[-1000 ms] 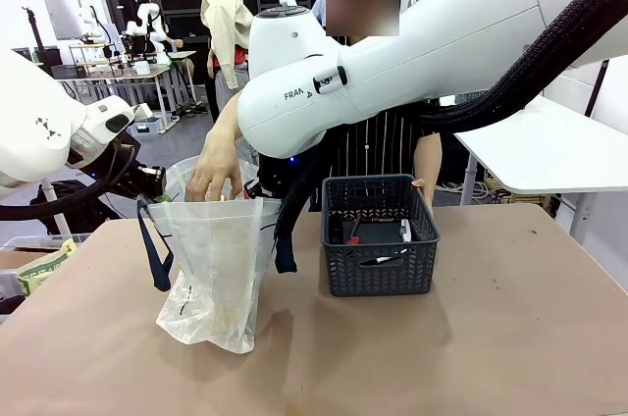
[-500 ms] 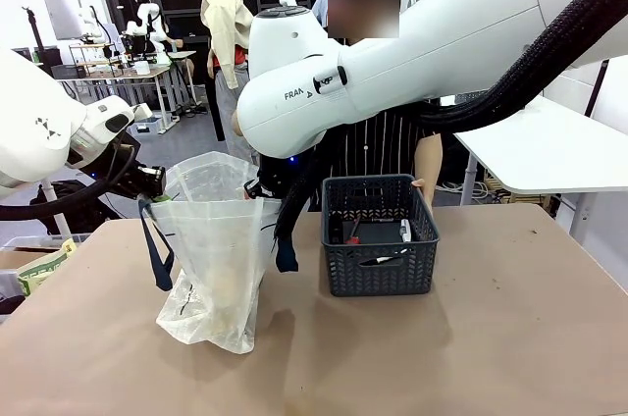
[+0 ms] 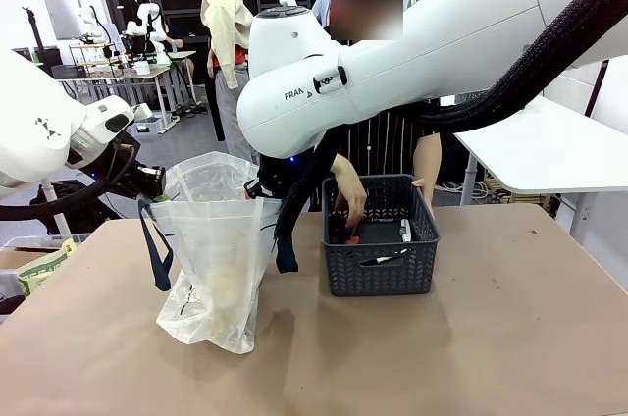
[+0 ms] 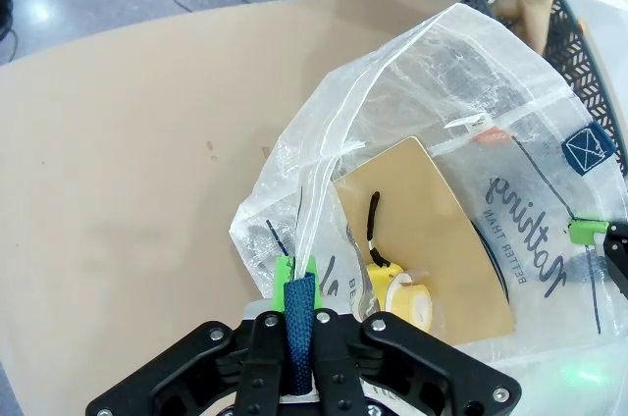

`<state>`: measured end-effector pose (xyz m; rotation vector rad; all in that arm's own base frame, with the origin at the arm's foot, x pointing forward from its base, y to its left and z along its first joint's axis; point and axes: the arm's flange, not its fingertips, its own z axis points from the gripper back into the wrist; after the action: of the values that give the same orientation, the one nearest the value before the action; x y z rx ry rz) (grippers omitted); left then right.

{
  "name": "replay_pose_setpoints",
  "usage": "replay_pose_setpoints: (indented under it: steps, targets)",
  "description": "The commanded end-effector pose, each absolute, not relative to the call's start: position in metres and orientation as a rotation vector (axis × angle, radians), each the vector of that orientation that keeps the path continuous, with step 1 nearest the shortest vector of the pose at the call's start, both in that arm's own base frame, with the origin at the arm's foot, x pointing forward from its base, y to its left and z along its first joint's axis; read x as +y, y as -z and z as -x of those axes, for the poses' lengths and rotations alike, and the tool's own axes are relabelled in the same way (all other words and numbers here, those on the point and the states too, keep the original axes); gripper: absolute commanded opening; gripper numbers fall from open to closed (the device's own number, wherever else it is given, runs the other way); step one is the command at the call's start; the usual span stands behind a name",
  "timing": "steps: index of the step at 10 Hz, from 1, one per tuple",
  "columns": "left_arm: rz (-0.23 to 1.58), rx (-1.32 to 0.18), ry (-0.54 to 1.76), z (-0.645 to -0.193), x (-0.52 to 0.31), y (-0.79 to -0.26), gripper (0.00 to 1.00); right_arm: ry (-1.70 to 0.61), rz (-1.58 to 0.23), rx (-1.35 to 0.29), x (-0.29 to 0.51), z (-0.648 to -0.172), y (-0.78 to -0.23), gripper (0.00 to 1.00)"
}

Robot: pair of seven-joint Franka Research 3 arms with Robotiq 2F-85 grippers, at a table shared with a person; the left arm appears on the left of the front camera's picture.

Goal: Transfer purchased items from the store into the shopping bag.
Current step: Move the Reusable shopping bag to the right side of the table.

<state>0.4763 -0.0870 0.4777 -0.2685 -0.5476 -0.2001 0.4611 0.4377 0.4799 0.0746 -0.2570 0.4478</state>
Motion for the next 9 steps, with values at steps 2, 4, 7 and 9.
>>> replay_pose_setpoints:
  steps: [2, 4, 7, 9]
  targets:
    - [0.264, -0.554, 0.206, -0.4776, -0.0851, -0.4785, 0.00, -0.432, -0.075, -0.259, 0.4370, -0.4594, -0.4788, 0.00]
    - [0.264, -0.554, 0.206, -0.4776, -0.0851, -0.4785, 0.00, -0.432, -0.075, -0.259, 0.4370, -0.4594, -0.4788, 0.00]
    - [0.264, -0.554, 0.206, -0.4776, -0.0851, -0.4785, 0.00, -0.432, -0.075, -0.259, 0.4370, -0.4594, -0.4788, 0.00]
    - [0.264, -0.554, 0.206, -0.4776, -0.0851, -0.4785, 0.00, -0.432, -0.075, -0.259, 0.4370, -0.4594, -0.4788, 0.00]
